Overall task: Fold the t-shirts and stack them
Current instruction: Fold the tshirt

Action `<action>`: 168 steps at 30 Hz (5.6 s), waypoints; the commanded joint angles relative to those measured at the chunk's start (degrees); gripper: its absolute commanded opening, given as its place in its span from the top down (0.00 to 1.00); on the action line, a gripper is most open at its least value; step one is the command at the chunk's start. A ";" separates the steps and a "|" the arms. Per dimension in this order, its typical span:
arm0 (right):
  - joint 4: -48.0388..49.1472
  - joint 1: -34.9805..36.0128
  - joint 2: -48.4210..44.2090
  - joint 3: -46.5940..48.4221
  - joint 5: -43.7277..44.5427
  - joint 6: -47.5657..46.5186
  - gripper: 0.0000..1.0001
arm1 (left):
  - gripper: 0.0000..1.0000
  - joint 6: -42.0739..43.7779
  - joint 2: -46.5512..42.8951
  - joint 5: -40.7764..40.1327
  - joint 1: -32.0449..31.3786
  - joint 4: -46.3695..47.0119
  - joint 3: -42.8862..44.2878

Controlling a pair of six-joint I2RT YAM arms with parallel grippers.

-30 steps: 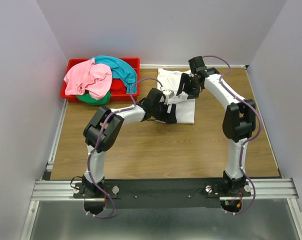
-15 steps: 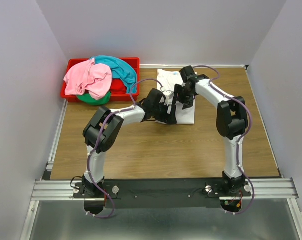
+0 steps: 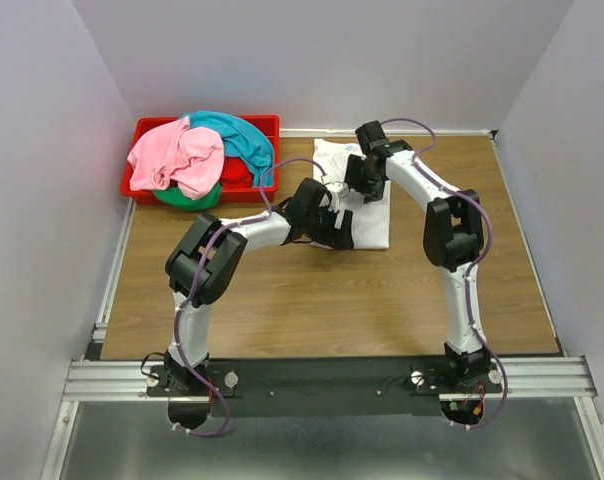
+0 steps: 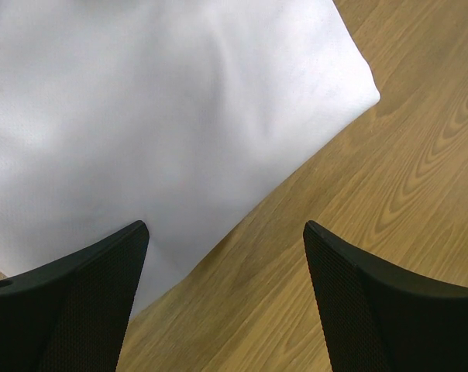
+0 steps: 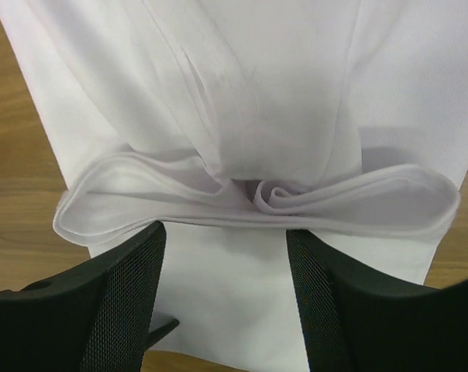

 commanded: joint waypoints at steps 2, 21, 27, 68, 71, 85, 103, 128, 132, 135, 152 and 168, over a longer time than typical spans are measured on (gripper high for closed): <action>0.60 -0.23 3.89 6.66 5.12 0.54 0.29 | 0.11 -0.60 -0.13 -0.03 -0.80 -5.88 -2.19; 0.25 -4.63 -5.74 6.43 2.66 -0.77 0.24 | 0.09 -0.16 -9.43 -3.80 -1.07 -12.46 3.60; 0.43 -4.89 -16.92 -11.56 1.27 -1.57 0.24 | 0.08 -2.44 -15.93 -9.08 1.48 -16.51 4.23; 12.03 -4.80 -28.10 -49.75 -3.40 2.92 0.64 | 0.25 -9.65 -9.45 -16.37 3.59 -18.10 -5.36; 12.03 -4.80 -28.27 -49.92 -3.49 2.92 0.65 | 0.26 -9.74 -8.13 -15.94 3.59 -17.66 -4.48; 12.29 -4.89 -28.71 -50.01 -3.40 3.00 0.67 | 0.49 -9.48 -5.14 -15.76 3.51 -16.25 -5.18; 12.29 -4.89 -28.89 -48.78 -2.87 3.09 0.76 | 0.99 -8.69 -2.94 -9.70 1.22 -14.32 -8.61; -3.17 -4.80 -49.35 -40.52 3.45 -0.68 0.98 | 1.00 -7.01 -22.35 -6.62 1.13 -29.34 0.18; -8.70 -4.80 -52.43 -38.85 4.33 -1.21 0.98 | 1.00 -8.07 -25.43 -5.13 0.70 -31.54 0.00; -10.99 -4.71 -54.54 -38.67 3.90 -1.30 0.98 | 1.00 -9.03 -27.46 -4.07 -0.18 -32.94 -0.09; -9.86 -4.71 -51.57 -32.00 5.21 3.62 0.98 | 1.00 -11.32 -27.90 -3.81 -0.54 -31.46 2.11; -2.65 -4.71 -36.28 -25.32 9.08 0.72 0.98 | 1.00 -8.95 -19.20 0.06 5.70 -26.45 5.27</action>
